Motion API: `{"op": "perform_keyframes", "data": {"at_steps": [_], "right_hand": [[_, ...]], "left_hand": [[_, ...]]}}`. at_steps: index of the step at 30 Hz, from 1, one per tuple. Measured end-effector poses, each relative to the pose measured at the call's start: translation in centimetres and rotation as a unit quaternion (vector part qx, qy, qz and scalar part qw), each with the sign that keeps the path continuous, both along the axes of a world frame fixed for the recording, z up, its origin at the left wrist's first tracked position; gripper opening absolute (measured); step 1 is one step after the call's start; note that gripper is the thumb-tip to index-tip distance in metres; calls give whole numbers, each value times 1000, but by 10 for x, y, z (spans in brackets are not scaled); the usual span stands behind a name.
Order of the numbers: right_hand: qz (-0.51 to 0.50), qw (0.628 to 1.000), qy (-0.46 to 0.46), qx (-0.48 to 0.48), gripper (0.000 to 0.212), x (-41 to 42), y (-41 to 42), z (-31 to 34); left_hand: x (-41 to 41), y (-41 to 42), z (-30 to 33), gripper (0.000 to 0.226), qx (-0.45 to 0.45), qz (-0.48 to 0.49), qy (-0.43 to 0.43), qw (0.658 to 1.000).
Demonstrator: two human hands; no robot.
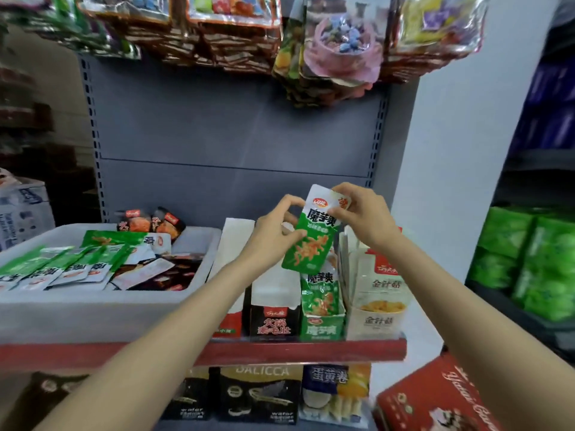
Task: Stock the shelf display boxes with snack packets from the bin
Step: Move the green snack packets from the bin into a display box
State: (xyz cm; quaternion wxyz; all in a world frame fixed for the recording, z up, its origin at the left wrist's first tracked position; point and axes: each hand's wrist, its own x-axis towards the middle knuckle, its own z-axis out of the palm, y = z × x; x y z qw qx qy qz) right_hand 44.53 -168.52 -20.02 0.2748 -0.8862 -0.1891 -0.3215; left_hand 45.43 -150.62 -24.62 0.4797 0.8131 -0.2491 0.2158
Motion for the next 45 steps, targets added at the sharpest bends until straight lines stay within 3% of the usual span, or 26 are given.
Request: {"op": "perform_keyframes", "data": {"at_steps": [5, 10, 19, 25, 35, 41, 45], "right_hand": [[-41, 996, 26, -76, 24, 9, -19, -4], [-42, 981, 100, -161, 18, 19, -17, -13], [-44, 973, 129, -184, 35, 31, -5, -30], [-42, 957, 177, -224, 29, 38, 2, -34], [46, 987, 140, -62, 18, 16, 28, -28], [137, 980, 139, -33, 20, 10, 110, -43], [175, 975, 137, -28, 27, 24, 179, -58]], "left_hand": [[9, -27, -3, 13, -38, 4, 20, 999], [16, -29, -1, 9, -62, 34, 19, 997], [34, -23, -7, 15, 66, 81, 28, 994], [43, -26, -13, 19, 152, 107, 93, 978], [6, 20, -8, 6, 53, 101, 15, 993], [-9, 118, -22, 4, 48, 197, 15, 979], [-11, 190, -25, 5, 94, 289, 63, 950]]}}
